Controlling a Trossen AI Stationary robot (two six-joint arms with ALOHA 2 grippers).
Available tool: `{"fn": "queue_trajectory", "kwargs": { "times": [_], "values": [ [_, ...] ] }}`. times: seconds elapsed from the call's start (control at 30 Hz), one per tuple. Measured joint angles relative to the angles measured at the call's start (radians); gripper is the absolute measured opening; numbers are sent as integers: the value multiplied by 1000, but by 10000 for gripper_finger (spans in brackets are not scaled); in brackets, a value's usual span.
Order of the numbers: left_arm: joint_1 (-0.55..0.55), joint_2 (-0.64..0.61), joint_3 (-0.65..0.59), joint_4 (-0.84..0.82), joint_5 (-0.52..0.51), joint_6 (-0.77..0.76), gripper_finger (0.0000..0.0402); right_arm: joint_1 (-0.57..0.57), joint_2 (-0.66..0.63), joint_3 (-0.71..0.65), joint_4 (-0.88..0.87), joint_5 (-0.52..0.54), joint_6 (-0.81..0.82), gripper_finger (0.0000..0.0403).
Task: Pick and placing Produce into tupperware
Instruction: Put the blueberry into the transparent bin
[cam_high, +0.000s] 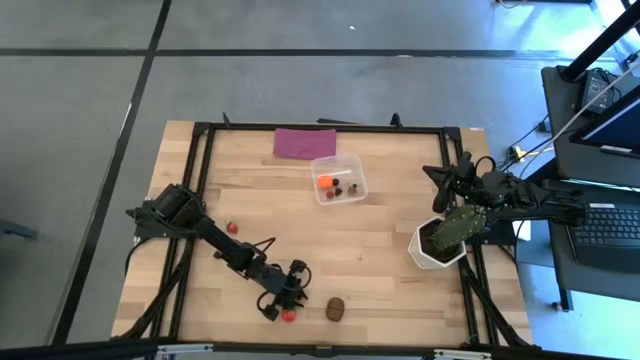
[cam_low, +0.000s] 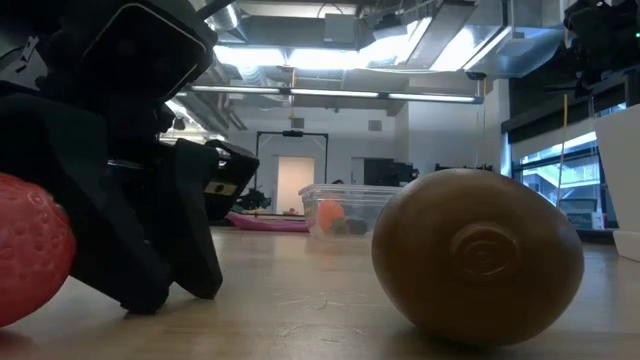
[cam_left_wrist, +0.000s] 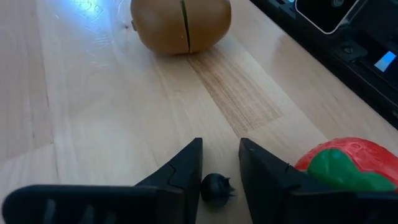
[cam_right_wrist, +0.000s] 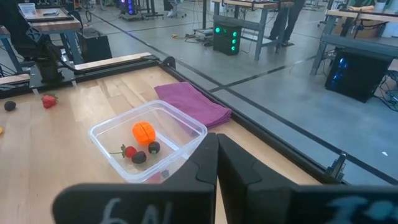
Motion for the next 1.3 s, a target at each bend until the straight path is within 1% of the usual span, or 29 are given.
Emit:
{"fn": "queue_trajectory", "kwargs": {
  "times": [0.27,0.47,0.63,0.97,1.3],
  "values": [
    [-10,0,1,-25,0,-47,103,0,0,0,0,0,0,9],
    [-30,-1,1,-30,-20,-68,108,0,0,0,0,0,1,9],
    [-32,-2,1,-35,-32,-121,99,0,0,0,0,0,1,9],
    [-33,-5,1,-61,-33,-122,81,0,0,0,1,0,1,9],
    [-38,-7,3,-77,-39,-122,83,0,0,0,1,0,1,9]
  ]
}}
